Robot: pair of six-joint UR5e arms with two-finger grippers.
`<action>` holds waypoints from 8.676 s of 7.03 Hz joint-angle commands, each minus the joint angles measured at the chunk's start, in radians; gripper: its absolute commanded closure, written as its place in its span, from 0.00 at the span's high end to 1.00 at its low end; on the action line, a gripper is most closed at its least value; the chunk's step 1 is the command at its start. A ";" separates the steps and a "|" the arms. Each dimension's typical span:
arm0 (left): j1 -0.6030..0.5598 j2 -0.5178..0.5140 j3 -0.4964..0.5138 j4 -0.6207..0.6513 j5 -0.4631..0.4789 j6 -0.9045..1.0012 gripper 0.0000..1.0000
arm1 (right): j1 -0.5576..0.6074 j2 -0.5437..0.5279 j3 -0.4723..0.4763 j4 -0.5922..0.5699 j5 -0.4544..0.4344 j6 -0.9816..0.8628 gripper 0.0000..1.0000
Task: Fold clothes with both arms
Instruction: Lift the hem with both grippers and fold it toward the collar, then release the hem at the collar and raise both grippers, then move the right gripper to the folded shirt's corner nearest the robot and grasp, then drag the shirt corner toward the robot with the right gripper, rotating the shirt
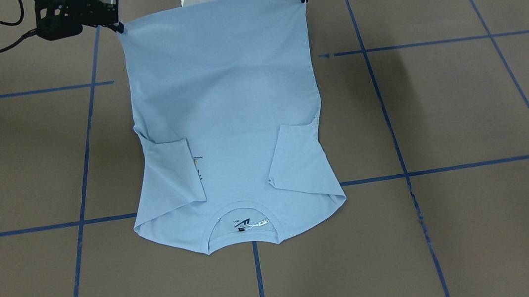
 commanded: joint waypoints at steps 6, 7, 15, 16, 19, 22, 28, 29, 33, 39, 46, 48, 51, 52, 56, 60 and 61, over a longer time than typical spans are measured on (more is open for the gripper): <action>-0.372 -0.222 0.314 -0.007 -0.081 0.177 0.00 | 0.241 0.284 -0.354 -0.001 -0.010 -0.050 0.00; -0.407 -0.236 0.363 -0.036 -0.081 0.203 0.00 | 0.270 0.321 -0.409 -0.002 -0.011 -0.063 0.00; -0.545 -0.390 1.001 -0.559 -0.065 0.222 0.00 | 0.351 0.622 -0.975 0.140 -0.065 -0.081 0.00; -0.548 -0.391 1.012 -0.561 -0.058 0.223 0.00 | 0.357 0.622 -1.000 0.177 -0.065 -0.081 0.00; -0.548 -0.399 1.020 -0.570 -0.058 0.222 0.00 | 0.357 0.637 -1.005 0.179 -0.067 -0.081 0.00; -0.548 -0.414 1.020 -0.571 -0.060 0.222 0.00 | 0.350 0.651 -1.005 0.180 -0.067 -0.083 0.00; -0.562 -0.434 1.008 -0.558 -0.071 0.251 1.00 | 0.319 0.585 -0.933 0.281 -0.085 -0.058 1.00; -0.564 -0.427 0.977 -0.556 -0.071 0.251 1.00 | 0.273 0.488 -0.823 0.278 -0.099 -0.057 1.00; -0.565 -0.421 0.920 -0.541 -0.069 0.248 1.00 | 0.057 0.159 -0.485 0.269 -0.209 0.019 1.00; -0.565 -0.413 0.902 -0.527 -0.069 0.245 1.00 | -0.017 0.191 -0.501 0.189 -0.258 0.017 0.83; -0.564 -0.405 0.902 -0.530 -0.068 0.248 1.00 | -0.015 0.191 -0.511 0.191 -0.260 0.005 0.00; -0.564 -0.405 0.902 -0.530 -0.068 0.249 1.00 | -0.011 0.188 -0.497 0.191 -0.245 0.005 0.00; -0.564 -0.404 0.899 -0.528 -0.063 0.248 1.00 | -0.109 0.038 -0.320 0.191 -0.248 0.012 0.00; -0.564 -0.392 0.890 -0.527 -0.061 0.246 1.00 | -0.164 -0.046 -0.251 0.191 -0.249 0.015 0.00; -0.564 -0.382 0.879 -0.527 -0.057 0.248 1.00 | -0.458 -0.230 -0.116 0.192 -0.248 0.073 0.00; -0.556 -0.368 0.848 -0.527 -0.072 0.237 1.00 | -0.423 -0.228 -0.058 0.194 -0.243 0.095 1.00; -0.536 -0.362 0.819 -0.527 -0.098 0.200 1.00 | -0.344 -0.222 -0.043 0.196 -0.243 0.095 1.00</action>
